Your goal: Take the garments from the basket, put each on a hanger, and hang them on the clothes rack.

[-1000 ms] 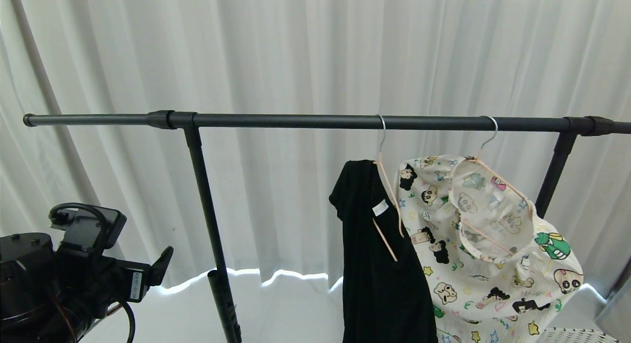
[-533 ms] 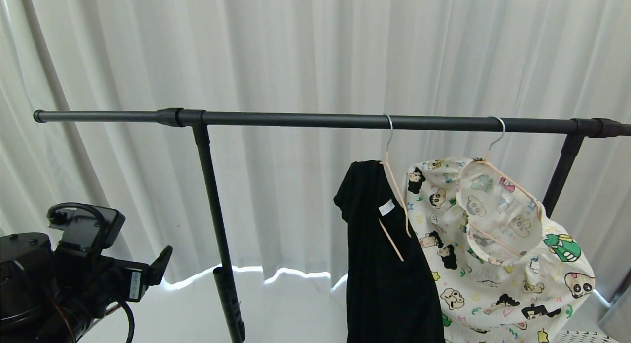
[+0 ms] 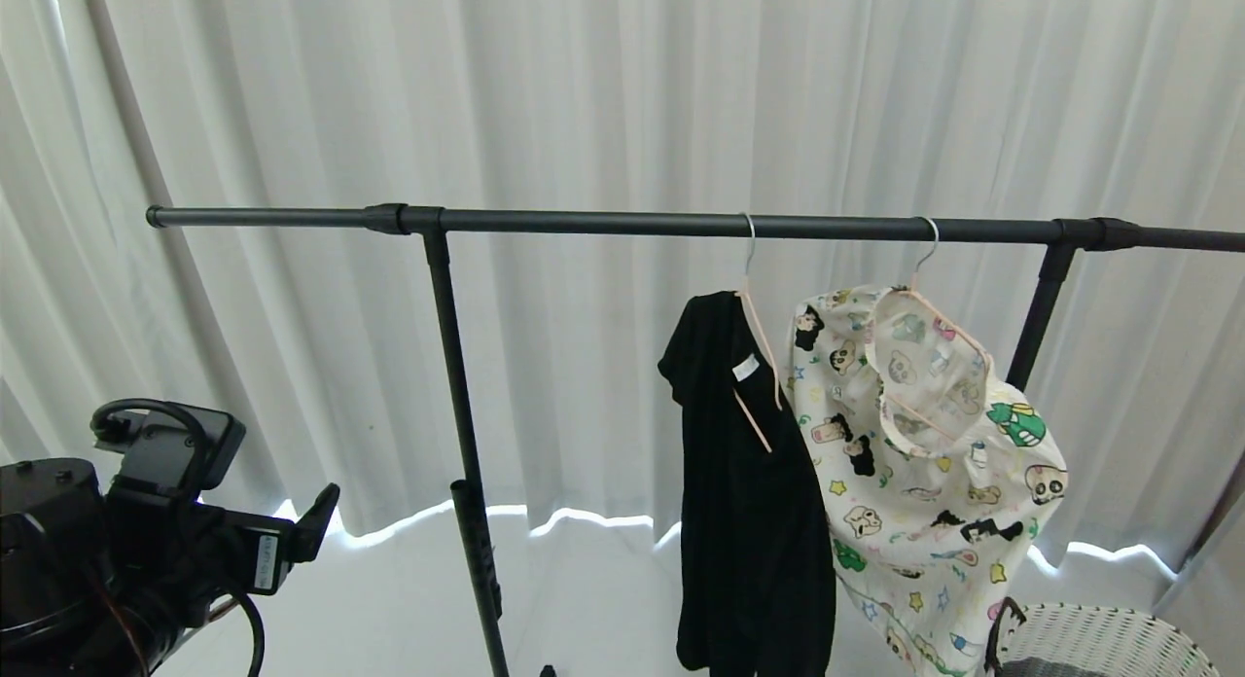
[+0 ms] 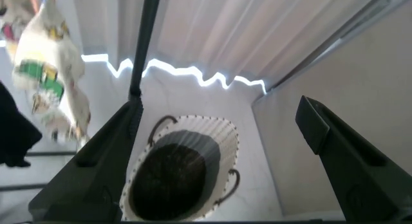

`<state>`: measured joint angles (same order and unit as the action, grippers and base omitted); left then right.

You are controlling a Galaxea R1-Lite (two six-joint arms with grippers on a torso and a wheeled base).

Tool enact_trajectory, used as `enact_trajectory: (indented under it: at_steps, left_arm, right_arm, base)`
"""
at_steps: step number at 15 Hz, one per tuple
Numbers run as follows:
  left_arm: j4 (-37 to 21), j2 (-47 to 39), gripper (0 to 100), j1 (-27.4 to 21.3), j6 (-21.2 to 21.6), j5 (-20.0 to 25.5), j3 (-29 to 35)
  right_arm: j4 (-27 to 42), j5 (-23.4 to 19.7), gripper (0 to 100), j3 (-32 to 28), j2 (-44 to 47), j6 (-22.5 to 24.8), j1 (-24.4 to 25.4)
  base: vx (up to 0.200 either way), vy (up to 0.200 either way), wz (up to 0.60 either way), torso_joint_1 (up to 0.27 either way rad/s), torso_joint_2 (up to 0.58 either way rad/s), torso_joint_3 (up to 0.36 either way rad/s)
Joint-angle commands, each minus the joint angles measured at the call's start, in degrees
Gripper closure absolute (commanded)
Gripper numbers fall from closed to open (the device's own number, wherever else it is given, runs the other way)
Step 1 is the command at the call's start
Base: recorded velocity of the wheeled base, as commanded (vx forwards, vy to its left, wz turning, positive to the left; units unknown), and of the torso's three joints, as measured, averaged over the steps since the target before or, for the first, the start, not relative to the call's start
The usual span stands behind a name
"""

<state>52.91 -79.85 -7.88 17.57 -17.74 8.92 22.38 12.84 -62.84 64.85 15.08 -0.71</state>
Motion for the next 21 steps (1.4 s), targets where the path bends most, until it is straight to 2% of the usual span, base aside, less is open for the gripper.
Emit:
enact_trajectory:
  at_steps: [1,13,21]
  left_arm:
    - [0.0,0.04,0,-0.04,0.01,-0.02,-0.05]
    - [0.0,0.31,0,-0.04,0.01,-0.02,-0.05]
    - [0.0,0.4,0,-0.04,-0.08,-0.02,-0.05]
  right_arm:
    - [0.03,0.0,0,0.0,0.1,0.21,0.0]
    - [-0.06,0.0,0,0.0,0.1,0.65,0.0]
    - [-1.29,0.08,0,0.18,0.01,0.65,-0.08]
  base:
    - [-0.2,0.0,0.0,0.007,0.0,0.002]
    - [-0.2,0.0,0.0,0.001,0.0,0.002]
    - [0.0,0.0,0.0,0.0,0.0,0.0]
